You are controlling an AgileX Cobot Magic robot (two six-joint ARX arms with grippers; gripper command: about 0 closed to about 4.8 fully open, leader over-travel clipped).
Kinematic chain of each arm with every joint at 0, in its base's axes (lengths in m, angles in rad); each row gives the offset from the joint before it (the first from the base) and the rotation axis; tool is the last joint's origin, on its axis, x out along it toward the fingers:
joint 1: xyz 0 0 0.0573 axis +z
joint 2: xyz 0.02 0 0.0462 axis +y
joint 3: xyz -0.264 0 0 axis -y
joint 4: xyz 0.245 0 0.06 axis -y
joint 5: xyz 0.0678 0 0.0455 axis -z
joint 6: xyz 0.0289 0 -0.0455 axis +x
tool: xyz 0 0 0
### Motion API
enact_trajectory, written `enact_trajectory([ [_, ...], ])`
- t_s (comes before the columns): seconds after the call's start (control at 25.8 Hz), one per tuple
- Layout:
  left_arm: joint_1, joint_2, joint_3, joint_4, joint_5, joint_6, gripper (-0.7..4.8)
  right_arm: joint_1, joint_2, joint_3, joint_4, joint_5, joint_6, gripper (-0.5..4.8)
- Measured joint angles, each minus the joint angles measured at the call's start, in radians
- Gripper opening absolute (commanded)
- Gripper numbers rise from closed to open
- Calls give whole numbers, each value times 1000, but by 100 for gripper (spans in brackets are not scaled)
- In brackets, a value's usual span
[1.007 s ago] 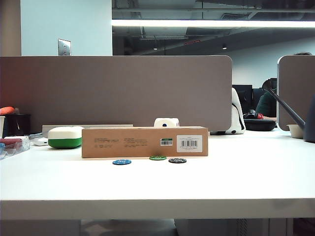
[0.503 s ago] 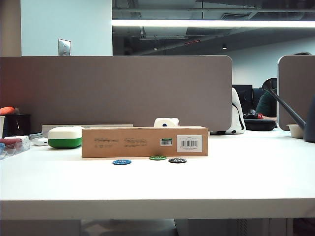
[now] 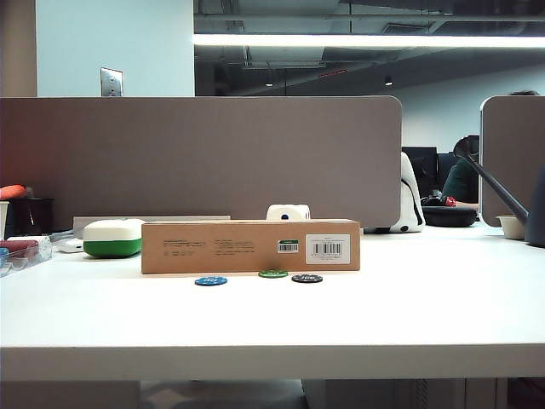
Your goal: Push the chip with the lowest value in the row forward next to the rectangular box.
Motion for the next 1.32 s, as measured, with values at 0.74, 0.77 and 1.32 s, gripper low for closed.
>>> enact_trajectory([
  [0.74,0,0,0,0,0,0,-5,110,0,0,5,0,-152,-5],
  [0.77,0,0,0,0,0,0,-5,110,0,0,5,0,-152,-5],
  [1.32,0,0,0,0,0,0,-5,110,0,0,9,0,-154,-5],
])
